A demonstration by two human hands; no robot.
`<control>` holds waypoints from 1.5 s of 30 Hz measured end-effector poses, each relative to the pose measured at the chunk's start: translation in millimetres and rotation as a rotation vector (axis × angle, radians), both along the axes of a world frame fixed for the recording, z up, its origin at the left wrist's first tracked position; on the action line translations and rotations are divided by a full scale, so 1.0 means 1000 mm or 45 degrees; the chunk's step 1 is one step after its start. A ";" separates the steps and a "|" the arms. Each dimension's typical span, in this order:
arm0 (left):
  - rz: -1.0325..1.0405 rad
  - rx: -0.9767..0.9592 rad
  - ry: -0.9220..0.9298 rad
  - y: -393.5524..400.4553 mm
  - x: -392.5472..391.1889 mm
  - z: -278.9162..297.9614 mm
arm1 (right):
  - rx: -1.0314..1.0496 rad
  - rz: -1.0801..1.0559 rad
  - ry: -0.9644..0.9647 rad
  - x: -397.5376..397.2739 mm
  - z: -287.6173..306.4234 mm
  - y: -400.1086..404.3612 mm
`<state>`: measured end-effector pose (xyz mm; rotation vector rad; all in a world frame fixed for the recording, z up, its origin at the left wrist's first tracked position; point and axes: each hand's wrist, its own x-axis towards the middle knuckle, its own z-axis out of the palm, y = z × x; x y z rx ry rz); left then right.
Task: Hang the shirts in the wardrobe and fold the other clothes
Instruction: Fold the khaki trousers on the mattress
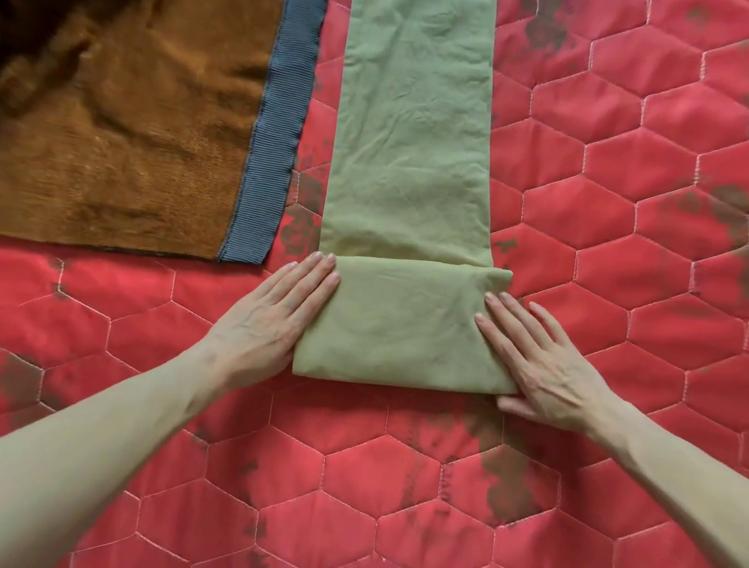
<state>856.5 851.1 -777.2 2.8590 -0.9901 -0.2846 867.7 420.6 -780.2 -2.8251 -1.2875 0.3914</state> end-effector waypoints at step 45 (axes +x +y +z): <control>1.423 -0.525 0.308 -0.064 0.005 0.029 | 0.689 -1.544 0.104 0.080 0.009 0.111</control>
